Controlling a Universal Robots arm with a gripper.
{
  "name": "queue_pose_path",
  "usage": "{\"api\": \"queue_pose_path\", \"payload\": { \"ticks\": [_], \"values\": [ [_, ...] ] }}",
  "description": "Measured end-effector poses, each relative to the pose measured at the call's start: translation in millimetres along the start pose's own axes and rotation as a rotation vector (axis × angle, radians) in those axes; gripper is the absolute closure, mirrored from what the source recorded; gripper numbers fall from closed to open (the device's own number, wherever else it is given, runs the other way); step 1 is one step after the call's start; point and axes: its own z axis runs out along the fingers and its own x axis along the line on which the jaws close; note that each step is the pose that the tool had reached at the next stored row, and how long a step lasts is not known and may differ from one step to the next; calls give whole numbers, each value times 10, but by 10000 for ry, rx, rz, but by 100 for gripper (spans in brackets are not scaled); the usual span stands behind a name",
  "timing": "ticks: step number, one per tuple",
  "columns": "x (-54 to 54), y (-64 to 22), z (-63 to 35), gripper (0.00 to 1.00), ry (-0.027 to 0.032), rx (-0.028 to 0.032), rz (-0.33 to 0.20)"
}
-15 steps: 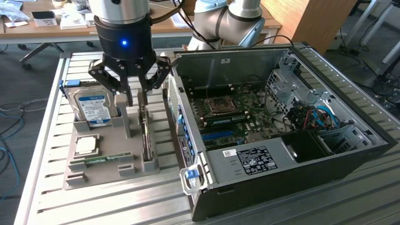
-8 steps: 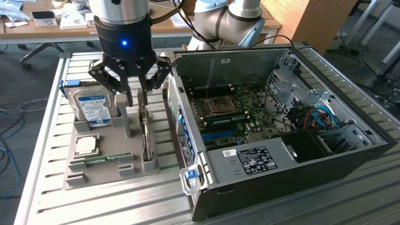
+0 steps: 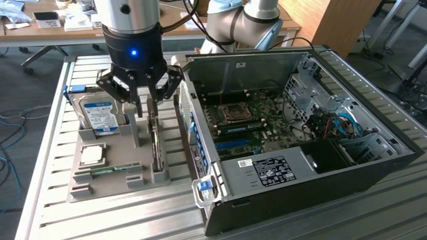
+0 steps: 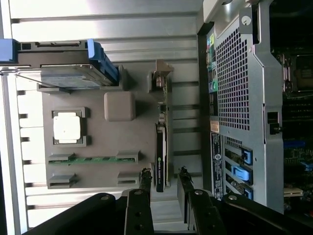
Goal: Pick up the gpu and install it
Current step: 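Pick up the gpu and move the gpu toward the slot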
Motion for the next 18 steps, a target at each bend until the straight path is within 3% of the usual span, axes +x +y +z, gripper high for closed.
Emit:
{"api": "queue_pose_path", "payload": {
  "ticks": [18],
  "values": [
    [6, -9, 233, 64, 0, 0, 0]
  ]
}}
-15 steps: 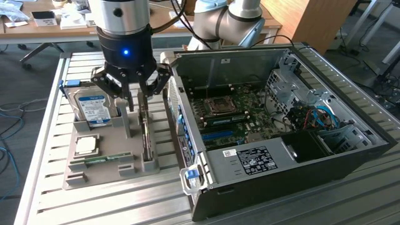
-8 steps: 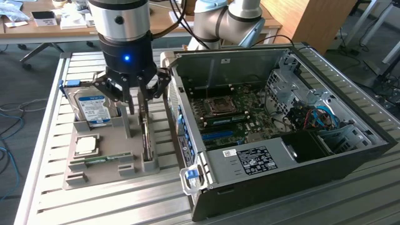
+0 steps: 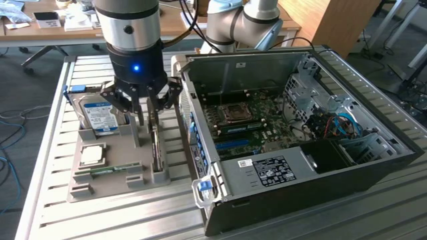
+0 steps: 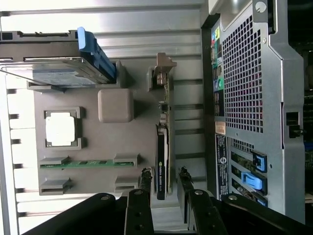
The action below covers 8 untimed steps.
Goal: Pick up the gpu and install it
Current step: 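Pick up the gpu and move the gpu toward the slot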
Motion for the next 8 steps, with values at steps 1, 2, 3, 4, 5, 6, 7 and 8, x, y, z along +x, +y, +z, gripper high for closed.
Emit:
{"api": "queue_pose_path", "payload": {
  "ticks": [1, 2, 3, 4, 5, 6, 7, 8],
  "values": [
    [0, 0, 11, 64, 0, -1, 0],
    [1, -1, 22, 64, -1, -1, 0],
    [1, -1, 33, 64, 0, -1, 0],
    [1, -2, 45, 64, 0, 0, -1],
    [2, -2, 57, 64, 0, 0, 0],
    [2, -3, 69, 64, -1, 0, -1],
    [2, -3, 81, 64, -1, -1, 0],
    [2, -4, 92, 64, 0, -1, 0]
  ]
}}
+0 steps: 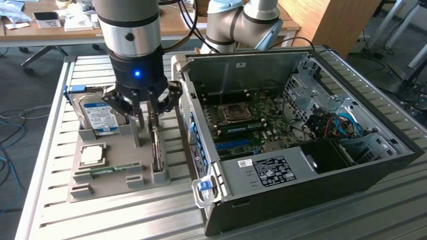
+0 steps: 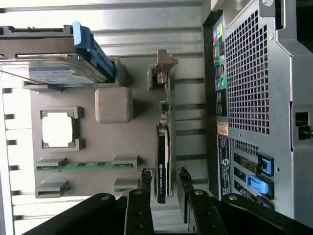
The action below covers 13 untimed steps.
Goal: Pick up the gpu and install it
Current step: 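Pick up the gpu and move the gpu toward the slot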
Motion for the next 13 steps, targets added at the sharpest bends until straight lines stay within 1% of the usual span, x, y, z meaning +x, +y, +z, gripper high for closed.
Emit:
{"api": "queue_pose_path", "payload": {
  "ticks": [2, 8, 13],
  "values": [
    [0, -1, 16, 64, 0, 1, 0],
    [0, -1, 21, 64, 0, 0, 0],
    [2, -4, 93, 64, 1, 1, 0]
  ]
}}
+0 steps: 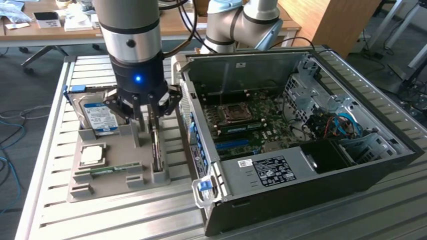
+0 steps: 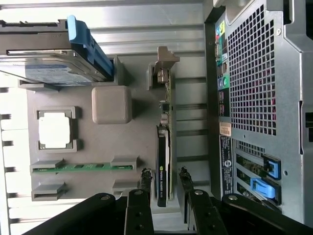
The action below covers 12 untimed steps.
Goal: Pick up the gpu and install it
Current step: 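Pick up the gpu and move the gpu toward the slot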
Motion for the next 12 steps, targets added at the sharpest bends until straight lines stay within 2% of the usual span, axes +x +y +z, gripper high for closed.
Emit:
{"api": "queue_pose_path", "payload": {
  "ticks": [7, 12],
  "values": [
    [2, -4, 118, 64, -1, 0, 0],
    [-8, -5, 151, 64, 0, 0, 0]
  ]
}}
